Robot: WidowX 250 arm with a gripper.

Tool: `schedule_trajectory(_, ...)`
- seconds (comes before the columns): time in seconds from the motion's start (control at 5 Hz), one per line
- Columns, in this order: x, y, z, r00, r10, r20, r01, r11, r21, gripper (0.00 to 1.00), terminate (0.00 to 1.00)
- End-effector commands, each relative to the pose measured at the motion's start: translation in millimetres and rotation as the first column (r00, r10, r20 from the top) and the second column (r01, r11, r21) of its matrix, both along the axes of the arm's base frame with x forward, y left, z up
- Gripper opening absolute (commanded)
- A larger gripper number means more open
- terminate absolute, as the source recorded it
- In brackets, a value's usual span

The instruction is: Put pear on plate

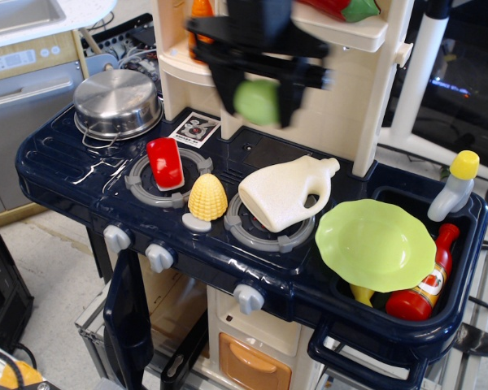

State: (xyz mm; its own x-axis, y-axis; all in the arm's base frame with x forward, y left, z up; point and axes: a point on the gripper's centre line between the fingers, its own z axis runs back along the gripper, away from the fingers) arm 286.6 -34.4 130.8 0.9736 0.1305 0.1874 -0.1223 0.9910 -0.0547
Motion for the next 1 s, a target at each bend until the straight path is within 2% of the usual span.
schedule_trajectory(0.0,30,-68,-1,0.970,0.222,0.101,-0.218,0.975,-0.047,0.00,0.00)
schedule_trajectory(0.2,30,-68,-23,0.937,0.302,0.177,-0.272,0.947,-0.173,0.00,0.00)
schedule_trajectory(0.4,29,-65,-41,0.885,0.425,0.189,-0.378,0.895,-0.237,0.00,0.00)
schedule_trajectory(0.6,27,-64,-45,0.866,0.462,0.191,-0.391,0.864,-0.316,0.00,0.00)
schedule_trajectory(0.8,27,-64,-42,0.871,0.445,0.207,-0.374,0.875,-0.308,1.00,1.00)
